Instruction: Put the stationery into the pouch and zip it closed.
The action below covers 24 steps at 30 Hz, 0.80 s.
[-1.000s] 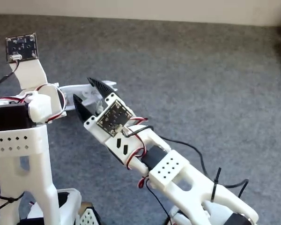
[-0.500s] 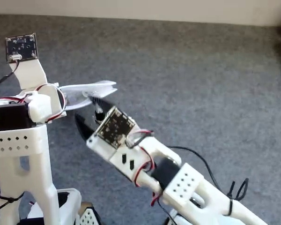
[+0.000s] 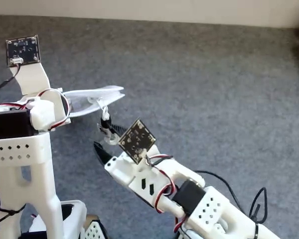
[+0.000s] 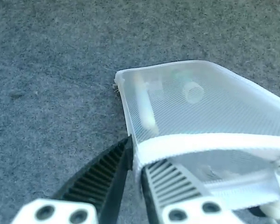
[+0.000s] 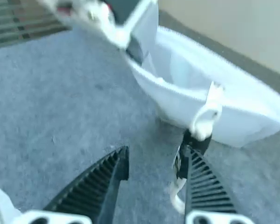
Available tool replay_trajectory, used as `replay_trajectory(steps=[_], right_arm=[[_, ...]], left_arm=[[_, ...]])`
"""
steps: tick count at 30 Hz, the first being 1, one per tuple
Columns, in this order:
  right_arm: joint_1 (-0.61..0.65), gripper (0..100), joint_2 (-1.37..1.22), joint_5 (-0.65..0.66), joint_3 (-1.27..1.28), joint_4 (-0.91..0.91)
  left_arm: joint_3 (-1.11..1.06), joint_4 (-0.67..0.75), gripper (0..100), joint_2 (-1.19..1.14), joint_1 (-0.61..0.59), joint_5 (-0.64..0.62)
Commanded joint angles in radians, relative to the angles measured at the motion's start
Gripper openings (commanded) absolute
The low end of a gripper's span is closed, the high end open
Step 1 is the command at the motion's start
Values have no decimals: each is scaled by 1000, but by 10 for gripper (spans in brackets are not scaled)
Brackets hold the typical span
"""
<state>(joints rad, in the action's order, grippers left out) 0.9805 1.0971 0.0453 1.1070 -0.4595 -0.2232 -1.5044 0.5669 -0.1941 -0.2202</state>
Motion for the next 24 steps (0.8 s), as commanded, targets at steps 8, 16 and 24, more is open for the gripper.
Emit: replay_trajectory(steps=[8,16,24], right_arm=[[-85,170,21,-11,171,369],[-96,170,-13,-11,179,483],[-108,170,-280,-11,171,656]], left_arm=[[-7,14,6,1,13,6],[-5,14,6,1,13,6],[-7,14,6,1,13,6]])
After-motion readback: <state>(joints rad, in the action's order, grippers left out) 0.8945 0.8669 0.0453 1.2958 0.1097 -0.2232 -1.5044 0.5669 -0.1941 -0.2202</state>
